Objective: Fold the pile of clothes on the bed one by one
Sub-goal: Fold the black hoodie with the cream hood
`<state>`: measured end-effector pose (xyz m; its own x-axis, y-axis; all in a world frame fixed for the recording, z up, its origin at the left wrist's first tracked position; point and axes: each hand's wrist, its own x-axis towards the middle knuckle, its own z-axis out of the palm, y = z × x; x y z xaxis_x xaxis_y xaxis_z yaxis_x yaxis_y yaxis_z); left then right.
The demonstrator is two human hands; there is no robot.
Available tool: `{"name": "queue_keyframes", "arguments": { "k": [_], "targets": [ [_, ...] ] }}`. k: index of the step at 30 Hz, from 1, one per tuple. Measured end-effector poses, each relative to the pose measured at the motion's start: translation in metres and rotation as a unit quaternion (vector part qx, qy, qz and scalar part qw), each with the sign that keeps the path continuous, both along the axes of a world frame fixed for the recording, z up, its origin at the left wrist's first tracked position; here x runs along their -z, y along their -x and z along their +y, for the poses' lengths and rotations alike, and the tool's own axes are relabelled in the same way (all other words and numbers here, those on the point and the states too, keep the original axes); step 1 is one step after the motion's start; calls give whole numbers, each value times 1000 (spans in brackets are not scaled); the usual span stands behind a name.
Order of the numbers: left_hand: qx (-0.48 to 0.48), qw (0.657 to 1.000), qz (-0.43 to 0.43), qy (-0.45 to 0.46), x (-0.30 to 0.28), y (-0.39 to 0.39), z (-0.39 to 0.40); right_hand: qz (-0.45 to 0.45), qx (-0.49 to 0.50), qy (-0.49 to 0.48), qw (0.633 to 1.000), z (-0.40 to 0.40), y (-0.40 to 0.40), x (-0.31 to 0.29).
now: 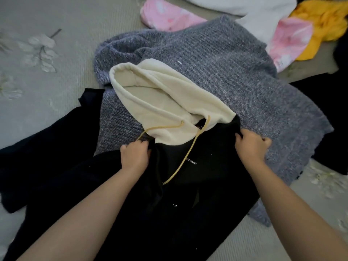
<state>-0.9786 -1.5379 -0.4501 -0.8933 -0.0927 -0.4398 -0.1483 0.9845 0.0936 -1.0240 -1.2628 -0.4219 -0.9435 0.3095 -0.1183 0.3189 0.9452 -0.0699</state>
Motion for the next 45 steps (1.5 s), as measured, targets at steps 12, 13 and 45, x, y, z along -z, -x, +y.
{"name": "queue_keyframes", "arguments": {
  "k": [12, 13, 45],
  "targets": [
    [-149, 972, 150, -99, -120, -32, -133, 50, -80, 16, 995, -31, -12, -50],
    [-184, 971, 92, -121, -125, -34, -144, 34, -89, 24, 995, -32, -14, -54],
    [-136, 863, 482, -63, -333, -99, -214, 262, -188, 234, 917, -144, -52, -276]
  ]
}}
